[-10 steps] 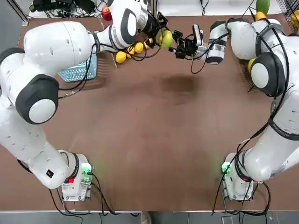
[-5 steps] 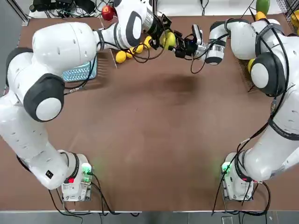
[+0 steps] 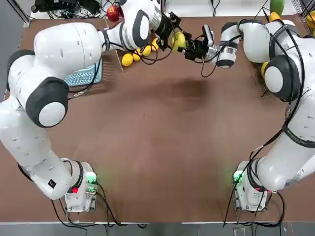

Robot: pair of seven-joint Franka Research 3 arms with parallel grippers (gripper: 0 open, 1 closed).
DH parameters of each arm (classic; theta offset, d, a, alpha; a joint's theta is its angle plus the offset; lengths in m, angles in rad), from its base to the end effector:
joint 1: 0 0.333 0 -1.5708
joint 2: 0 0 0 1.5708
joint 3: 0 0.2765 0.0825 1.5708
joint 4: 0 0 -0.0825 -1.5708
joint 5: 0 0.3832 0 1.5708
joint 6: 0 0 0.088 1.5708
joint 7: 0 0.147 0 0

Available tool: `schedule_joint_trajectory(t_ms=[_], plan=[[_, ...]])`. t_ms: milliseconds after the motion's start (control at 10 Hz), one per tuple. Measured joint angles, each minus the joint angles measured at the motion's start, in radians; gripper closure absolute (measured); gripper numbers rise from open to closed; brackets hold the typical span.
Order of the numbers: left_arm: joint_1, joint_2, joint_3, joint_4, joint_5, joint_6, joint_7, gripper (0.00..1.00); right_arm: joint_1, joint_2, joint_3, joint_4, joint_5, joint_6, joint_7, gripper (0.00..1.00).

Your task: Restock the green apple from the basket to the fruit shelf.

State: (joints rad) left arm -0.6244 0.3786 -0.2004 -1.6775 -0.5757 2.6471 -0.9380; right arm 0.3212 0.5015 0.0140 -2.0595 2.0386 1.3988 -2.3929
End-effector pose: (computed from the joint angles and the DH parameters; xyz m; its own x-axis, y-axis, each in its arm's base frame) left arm 0.4951 -0.5095 0.3840 0.8578 0.4728 -0.2016 0.4797 -0.5954 0.6445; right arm 0.4997 0.3247 0.2497 0.2003 -0.3803 0.9029 0.9794 0.1010 -0.1748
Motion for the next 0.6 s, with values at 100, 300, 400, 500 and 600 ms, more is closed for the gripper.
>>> schedule_joint_trajectory(t_ms=[100,300,400,500,600], plan=[[0.006,-0.001,0.003,0.010,0.028,-0.018,-0.002,0.00,-0.004,0.000,-0.003,0.001,-0.006,-0.004,0.040,0.12],[0.062,-0.027,0.006,0.038,0.081,-0.179,-0.001,0.00,-0.058,-0.010,-0.031,0.030,-0.112,0.019,0.119,0.12],[0.126,-0.065,0.007,0.050,0.095,-0.300,0.027,0.00,-0.104,-0.031,-0.059,0.061,-0.201,0.045,0.169,0.12],[0.201,-0.111,0.009,0.054,0.097,-0.418,0.082,0.00,-0.155,-0.063,-0.084,0.097,-0.303,0.083,0.223,0.12],[0.282,-0.158,0.011,0.053,0.104,-0.524,0.140,0.00,-0.206,-0.103,-0.098,0.137,-0.414,0.131,0.280,0.12]])
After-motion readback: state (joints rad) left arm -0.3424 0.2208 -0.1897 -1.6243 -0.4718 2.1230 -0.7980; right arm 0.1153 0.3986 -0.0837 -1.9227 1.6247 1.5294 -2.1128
